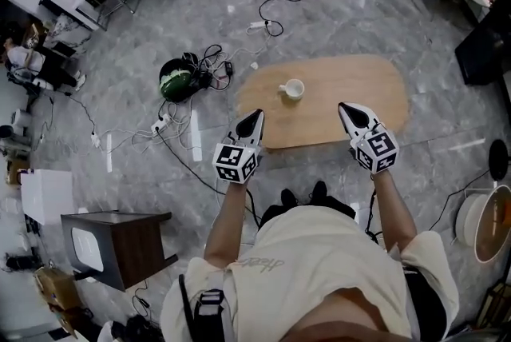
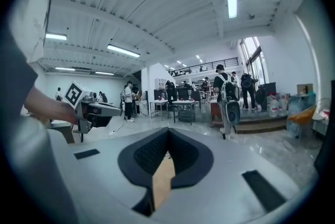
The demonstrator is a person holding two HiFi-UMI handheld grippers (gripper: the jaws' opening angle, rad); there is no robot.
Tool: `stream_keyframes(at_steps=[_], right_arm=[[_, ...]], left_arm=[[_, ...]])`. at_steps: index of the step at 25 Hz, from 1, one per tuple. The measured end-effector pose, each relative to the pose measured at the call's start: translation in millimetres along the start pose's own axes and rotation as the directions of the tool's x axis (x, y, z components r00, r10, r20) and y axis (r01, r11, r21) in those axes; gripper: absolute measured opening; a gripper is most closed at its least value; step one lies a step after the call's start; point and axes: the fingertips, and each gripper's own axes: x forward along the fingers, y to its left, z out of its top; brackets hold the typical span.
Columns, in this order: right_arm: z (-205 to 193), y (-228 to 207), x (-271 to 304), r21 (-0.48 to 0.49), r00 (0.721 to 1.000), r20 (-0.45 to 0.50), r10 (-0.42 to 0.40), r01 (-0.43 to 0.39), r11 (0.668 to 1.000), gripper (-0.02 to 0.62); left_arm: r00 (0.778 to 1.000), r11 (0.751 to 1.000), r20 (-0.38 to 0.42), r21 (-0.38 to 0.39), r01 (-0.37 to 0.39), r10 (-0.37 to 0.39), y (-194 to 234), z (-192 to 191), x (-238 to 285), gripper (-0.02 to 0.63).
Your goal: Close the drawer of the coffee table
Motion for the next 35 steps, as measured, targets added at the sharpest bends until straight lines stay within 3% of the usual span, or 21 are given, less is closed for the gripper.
stream_keyframes(at_steps=[5,10,17,24,35], right_arm=[[43,3,-22,-0.068,0.998,0.059,-0.003,0.007,0.998,-0.005],[70,6,-36,-0.031,0.992,0.124,0.008,-0.004,1.0,-0.006],[74,24,-44,-0.083,0.992,0.126,0.0,0.011,0.997,-0.005],[68,38,-45,-0.14,0.995,0.103,0.005,0.01,0.99,-0.005],[60,58,-24,-0.116,0.995,0.096,0.038,-0.027,0.993,-0.005]], left_arm=[[0.997,0.999,0.076,0.024,-0.026,0.025,-7,34,-12,0.005],[0.995,0.999,0.096,0.029,-0.03,0.027,-14,47,-25,0.005],[0.988,0.997,0.148,0.059,-0.05,0.041,-26,59,-50,0.005],[0.989,0.997,0.14,0.048,-0.054,0.047,-27,50,-56,0.005],[0.991,0.998,0.121,0.019,-0.059,0.057,-7,33,-62,0.005]])
